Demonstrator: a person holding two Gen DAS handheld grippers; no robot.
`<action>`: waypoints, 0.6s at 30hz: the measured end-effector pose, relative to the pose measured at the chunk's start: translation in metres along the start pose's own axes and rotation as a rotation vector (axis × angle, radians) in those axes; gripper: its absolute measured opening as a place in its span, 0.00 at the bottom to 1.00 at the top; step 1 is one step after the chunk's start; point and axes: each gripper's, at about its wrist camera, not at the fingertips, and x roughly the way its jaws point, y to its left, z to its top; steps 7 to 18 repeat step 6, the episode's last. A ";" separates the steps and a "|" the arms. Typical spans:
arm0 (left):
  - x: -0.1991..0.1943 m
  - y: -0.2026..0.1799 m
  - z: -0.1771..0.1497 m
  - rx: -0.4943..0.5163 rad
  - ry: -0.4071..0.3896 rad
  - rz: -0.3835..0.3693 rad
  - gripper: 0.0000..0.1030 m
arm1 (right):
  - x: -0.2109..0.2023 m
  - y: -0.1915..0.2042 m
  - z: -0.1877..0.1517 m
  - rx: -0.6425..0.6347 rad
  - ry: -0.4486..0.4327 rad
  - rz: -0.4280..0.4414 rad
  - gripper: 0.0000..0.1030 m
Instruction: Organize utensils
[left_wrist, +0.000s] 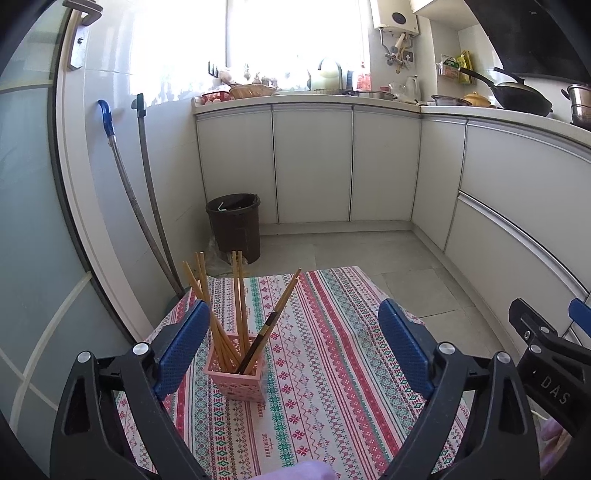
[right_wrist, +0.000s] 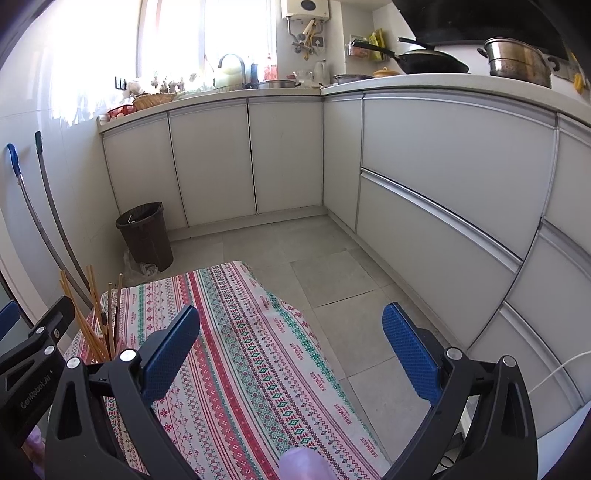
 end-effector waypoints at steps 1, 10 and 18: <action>0.000 -0.001 0.000 0.004 0.005 0.001 0.91 | 0.000 0.000 0.000 0.000 0.000 -0.001 0.94; -0.005 -0.004 0.000 0.004 -0.017 0.029 0.93 | 0.002 -0.002 0.000 0.001 0.005 -0.005 0.94; -0.005 -0.004 0.000 0.004 -0.017 0.029 0.93 | 0.002 -0.002 0.000 0.001 0.005 -0.005 0.94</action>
